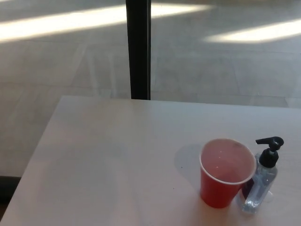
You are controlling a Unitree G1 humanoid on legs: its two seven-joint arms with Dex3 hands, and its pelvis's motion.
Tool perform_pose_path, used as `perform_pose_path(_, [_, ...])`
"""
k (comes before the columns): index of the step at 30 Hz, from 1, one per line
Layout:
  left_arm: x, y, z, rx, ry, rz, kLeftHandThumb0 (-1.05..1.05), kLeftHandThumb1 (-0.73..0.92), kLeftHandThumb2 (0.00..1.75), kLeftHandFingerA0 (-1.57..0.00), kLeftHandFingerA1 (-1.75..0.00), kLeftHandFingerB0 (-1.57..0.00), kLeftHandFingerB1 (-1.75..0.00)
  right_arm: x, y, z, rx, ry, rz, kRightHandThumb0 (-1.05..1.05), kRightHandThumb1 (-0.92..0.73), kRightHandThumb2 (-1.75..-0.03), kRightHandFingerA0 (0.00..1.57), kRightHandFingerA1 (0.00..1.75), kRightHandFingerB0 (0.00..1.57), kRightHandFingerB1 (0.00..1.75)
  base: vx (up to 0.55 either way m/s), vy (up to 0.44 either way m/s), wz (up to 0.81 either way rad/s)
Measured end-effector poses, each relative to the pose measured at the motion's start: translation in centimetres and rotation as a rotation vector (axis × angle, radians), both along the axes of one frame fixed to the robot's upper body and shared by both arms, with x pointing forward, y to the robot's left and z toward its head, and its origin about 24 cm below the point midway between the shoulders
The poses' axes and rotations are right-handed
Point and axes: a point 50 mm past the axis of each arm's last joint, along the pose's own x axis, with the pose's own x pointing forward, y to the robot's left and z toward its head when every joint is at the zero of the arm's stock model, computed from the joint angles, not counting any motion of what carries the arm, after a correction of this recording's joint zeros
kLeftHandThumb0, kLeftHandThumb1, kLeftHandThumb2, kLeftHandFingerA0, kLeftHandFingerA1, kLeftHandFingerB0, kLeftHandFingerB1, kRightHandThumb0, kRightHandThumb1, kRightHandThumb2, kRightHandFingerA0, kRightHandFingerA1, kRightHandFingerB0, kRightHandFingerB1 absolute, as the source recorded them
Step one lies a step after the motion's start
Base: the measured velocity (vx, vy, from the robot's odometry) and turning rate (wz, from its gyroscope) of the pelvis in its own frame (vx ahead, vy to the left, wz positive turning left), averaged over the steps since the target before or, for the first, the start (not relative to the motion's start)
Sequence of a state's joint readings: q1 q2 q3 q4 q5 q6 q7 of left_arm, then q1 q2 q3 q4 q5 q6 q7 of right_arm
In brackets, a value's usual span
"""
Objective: The robot uses its right hand fist to press the hand soap kept in the middle of the table to get liquid hand soap out
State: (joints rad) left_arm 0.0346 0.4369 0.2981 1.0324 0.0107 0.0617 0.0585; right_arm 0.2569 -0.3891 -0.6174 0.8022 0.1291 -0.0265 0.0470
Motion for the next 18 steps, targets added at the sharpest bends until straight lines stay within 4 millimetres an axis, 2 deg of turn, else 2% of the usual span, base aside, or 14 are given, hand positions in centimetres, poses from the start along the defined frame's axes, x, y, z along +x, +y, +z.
perform_pose_path(1, [-0.1, 0.2, 0.1, 0.003, -0.005, 0.012, -0.21, 0.43, 0.95, -0.71, -0.86, -0.51, -0.75, 0.0, -0.4, 0.5, -0.008, -0.028, -0.023, -0.64, -0.51, -0.77, 0.73, 1.09, 0.27, 0.61, 0.00, 0.000, 0.00])
perform_pose_path(2, [-0.1, 0.3, 0.2, 0.004, -0.010, 0.021, -0.20, 0.42, 0.95, -0.70, -0.86, -0.47, -0.74, 0.2, -0.8, 0.9, -0.015, -0.055, -0.040, -0.65, -0.52, -0.76, 0.81, 1.28, 0.18, 0.59, 0.00, 0.000, 0.00])
perform_pose_path(3, [-0.2, 0.3, 0.2, 0.005, -0.013, 0.033, -0.19, 0.43, 0.97, -0.68, -0.85, -0.48, -0.74, 0.4, -1.3, 1.4, -0.021, -0.090, -0.066, -0.66, -0.58, -0.72, 0.72, 1.10, 0.14, 0.56, 0.00, 0.000, 0.00])
perform_pose_path(4, [-0.3, 0.4, 0.2, 0.004, -0.014, 0.044, -0.19, 0.43, 0.97, -0.68, -0.85, -0.48, -0.74, 0.7, -1.6, 1.9, -0.026, -0.123, -0.087, -0.66, -0.58, -0.72, 0.72, 1.10, 0.14, 0.56, 0.00, 0.000, 0.00])
perform_pose_path(5, [-0.3, 0.4, 0.2, 0.003, -0.014, 0.051, -0.19, 0.43, 0.97, -0.68, -0.84, -0.51, -0.76, 1.1, -2.0, 2.3, -0.029, -0.147, -0.101, -0.72, -0.61, -0.72, 0.55, 1.01, 0.11, 0.59, 0.00, 0.000, 0.00])
perform_pose_path(7, [-0.3, 0.5, 0.2, 0.000, -0.020, 0.066, -0.21, 0.42, 0.96, -0.67, -0.84, -0.48, -0.75, 2.7, -3.1, 4.1, -0.051, -0.247, -0.135, -0.72, -0.62, -0.72, 0.54, 0.95, 0.13, 0.59, 0.00, 0.000, 0.00])
perform_pose_path(10, [-0.2, 0.5, 0.2, 0.002, -0.022, 0.074, -0.21, 0.42, 0.97, -0.67, -0.84, -0.48, -0.75, 5.3, -3.9, 6.8, -0.084, -0.400, -0.147, -0.65, -0.59, -0.81, 0.94, 0.75, 0.28, 0.59, 0.00, 0.000, 0.00])
perform_pose_path(11, [-0.2, 0.5, 0.2, 0.002, -0.023, 0.078, -0.21, 0.42, 0.97, -0.67, -0.84, -0.48, -0.75, 6.5, -4.1, 8.2, -0.096, -0.469, -0.144, -0.65, -0.59, -0.81, 0.94, 0.75, 0.28, 0.59, 0.00, 0.000, 0.00])
perform_pose_path(12, [-0.2, 0.5, 0.2, 0.002, -0.023, 0.081, -0.22, 0.42, 0.98, -0.70, -0.86, -0.49, -0.75, 7.6, -4.1, 9.3, -0.105, -0.528, -0.139, -0.63, -0.60, -0.82, 1.03, 0.67, 0.39, 0.59, 0.00, 0.000, 0.00])
perform_pose_path(13, [-0.2, 0.5, 0.2, 0.002, -0.023, 0.082, -0.20, 0.43, 0.98, -0.68, -0.85, -0.46, -0.74, 8.2, -4.1, 10.1, -0.112, -0.563, -0.134, -0.60, -0.49, -0.90, 1.31, 0.69, 0.78, 0.64, 0.00, 0.000, 0.00])
perform_pose_path(14, [-0.2, 0.5, 0.2, 0.002, -0.024, 0.083, -0.21, 0.42, 0.98, -0.68, -0.85, -0.46, -0.74, 9.1, -4.1, 11.2, -0.121, -0.613, -0.125, -0.62, -0.43, -0.95, 1.40, 0.77, 1.04, 0.58, 0.00, 0.000, 0.00])
perform_pose_path(15, [-0.3, 0.5, 0.2, 0.002, -0.024, 0.084, -0.20, 0.43, 0.97, -0.69, -0.85, -0.47, -0.74, 9.8, -4.0, 12.1, -0.129, -0.654, -0.117, -0.68, -0.40, -0.89, 1.45, 0.90, 1.19, 0.58, 0.00, 0.000, 0.00])
perform_pose_path(16, [-0.3, 0.5, 0.2, 0.001, -0.023, 0.085, -0.20, 0.44, 0.96, -0.70, -0.85, -0.49, -0.74, 10.9, -3.7, 13.6, -0.142, -0.721, -0.097, -0.68, -0.34, -0.92, 1.47, 0.98, 1.32, 0.58, 0.00, 0.000, 0.00])
perform_pose_path(18, [-0.3, 0.5, 0.2, 0.001, -0.023, 0.086, -0.18, 0.43, 0.97, -0.67, -0.84, -0.47, -0.74, 12.0, -3.4, 15.4, -0.161, -0.789, -0.068, -0.71, -0.30, -0.86, 1.47, 0.96, 1.42, 0.62, 0.00, 0.000, 0.00])
